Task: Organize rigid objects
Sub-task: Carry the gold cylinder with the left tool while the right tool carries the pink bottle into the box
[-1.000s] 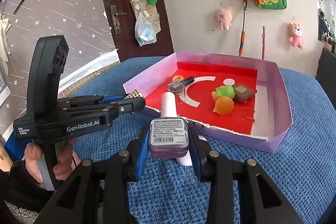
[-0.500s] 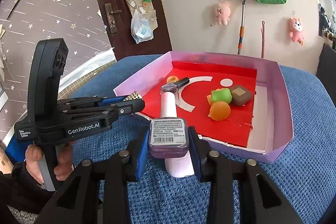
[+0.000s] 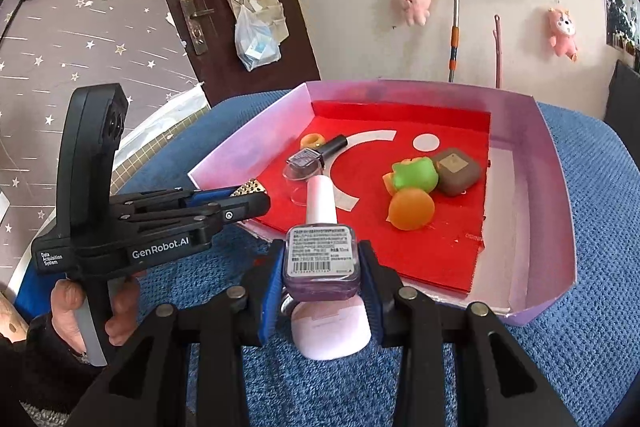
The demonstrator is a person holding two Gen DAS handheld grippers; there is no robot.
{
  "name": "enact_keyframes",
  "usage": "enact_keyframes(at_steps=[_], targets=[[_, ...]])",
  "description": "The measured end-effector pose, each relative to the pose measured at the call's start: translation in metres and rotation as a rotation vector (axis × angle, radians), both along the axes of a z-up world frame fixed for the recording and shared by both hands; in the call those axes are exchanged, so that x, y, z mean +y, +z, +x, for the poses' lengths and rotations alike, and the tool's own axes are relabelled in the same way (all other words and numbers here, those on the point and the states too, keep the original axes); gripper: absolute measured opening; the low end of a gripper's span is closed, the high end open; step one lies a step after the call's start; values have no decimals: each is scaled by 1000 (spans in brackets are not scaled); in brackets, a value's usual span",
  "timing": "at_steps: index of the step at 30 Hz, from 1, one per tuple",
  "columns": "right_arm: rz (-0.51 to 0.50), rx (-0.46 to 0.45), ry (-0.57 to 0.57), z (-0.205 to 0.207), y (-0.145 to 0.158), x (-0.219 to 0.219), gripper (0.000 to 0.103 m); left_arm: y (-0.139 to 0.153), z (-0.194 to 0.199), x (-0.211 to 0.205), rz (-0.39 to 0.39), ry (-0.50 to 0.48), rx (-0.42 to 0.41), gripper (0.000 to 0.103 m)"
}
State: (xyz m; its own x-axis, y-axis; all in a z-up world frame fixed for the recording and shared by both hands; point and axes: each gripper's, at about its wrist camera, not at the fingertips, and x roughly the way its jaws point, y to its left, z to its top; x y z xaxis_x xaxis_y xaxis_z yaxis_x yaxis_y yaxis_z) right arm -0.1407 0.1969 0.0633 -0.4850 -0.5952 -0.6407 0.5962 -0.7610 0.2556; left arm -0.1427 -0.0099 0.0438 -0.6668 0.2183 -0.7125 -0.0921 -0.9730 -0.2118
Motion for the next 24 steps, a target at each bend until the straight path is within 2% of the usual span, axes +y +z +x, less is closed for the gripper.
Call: enact_keyframes(at_steps=[7,24], targets=[[6,-30,-13,-15,-7,-2,38,-11,-15,-2,9,-5,-42,24],[14,-128,-29,-49,-31,-5,38,-24,-41,0,-5,-8,-84,24]])
